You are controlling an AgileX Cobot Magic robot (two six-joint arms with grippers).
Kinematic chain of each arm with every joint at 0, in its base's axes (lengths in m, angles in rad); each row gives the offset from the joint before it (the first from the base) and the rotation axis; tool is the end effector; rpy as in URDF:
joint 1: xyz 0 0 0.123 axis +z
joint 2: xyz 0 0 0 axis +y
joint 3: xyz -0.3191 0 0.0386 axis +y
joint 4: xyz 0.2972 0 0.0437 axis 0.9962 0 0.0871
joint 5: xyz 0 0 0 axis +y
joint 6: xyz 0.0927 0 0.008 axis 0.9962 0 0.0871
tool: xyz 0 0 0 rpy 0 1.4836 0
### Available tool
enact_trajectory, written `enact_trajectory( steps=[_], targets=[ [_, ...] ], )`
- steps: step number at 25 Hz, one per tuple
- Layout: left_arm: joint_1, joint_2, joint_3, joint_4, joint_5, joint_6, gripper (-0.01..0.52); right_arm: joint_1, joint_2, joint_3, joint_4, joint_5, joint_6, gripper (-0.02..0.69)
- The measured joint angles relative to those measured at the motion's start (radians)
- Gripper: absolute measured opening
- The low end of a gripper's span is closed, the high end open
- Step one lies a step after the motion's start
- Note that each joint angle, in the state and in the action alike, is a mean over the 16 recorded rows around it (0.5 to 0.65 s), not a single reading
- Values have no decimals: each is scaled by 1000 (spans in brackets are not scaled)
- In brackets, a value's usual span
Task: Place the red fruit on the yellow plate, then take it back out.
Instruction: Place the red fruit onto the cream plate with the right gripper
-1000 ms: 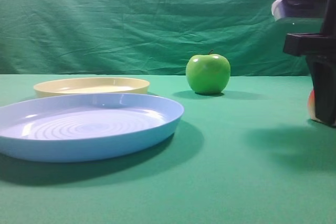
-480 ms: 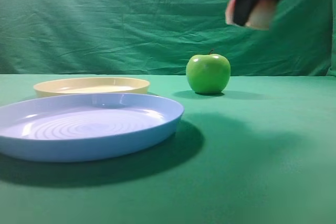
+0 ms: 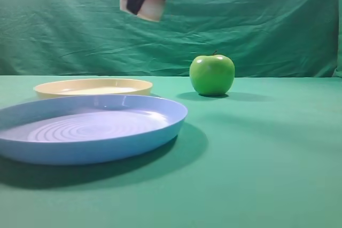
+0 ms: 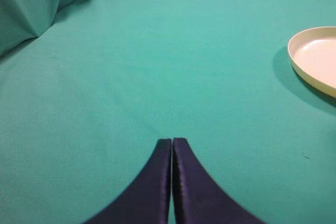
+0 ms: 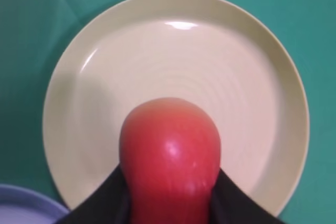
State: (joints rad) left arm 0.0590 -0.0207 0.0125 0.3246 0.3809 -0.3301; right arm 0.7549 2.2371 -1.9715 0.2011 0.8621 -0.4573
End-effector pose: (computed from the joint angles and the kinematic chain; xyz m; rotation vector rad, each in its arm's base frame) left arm 0.0653 0.0149 0.1766 -0.1625 1.8310 0.1314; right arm 0.4077 0.4029 0.2352 -1.3969 2.2219 0.3504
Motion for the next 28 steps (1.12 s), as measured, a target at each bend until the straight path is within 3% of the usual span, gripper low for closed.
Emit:
enact_trajectory(
  steps=[6,20,24,28],
  targets=[
    [0,0,0,0,0,0,0,15,117,-63,3,-62,-5,249],
    [0,0,0,0,0,0,0,13,143,-105,-4,-84,18,606],
    [0,0,0,0,0,0,0,1,95,-143,-10,-3,55,574],
    [0,0,0,0,0,0,0,-17,30,-183,-17,115,100,439]
  ],
)
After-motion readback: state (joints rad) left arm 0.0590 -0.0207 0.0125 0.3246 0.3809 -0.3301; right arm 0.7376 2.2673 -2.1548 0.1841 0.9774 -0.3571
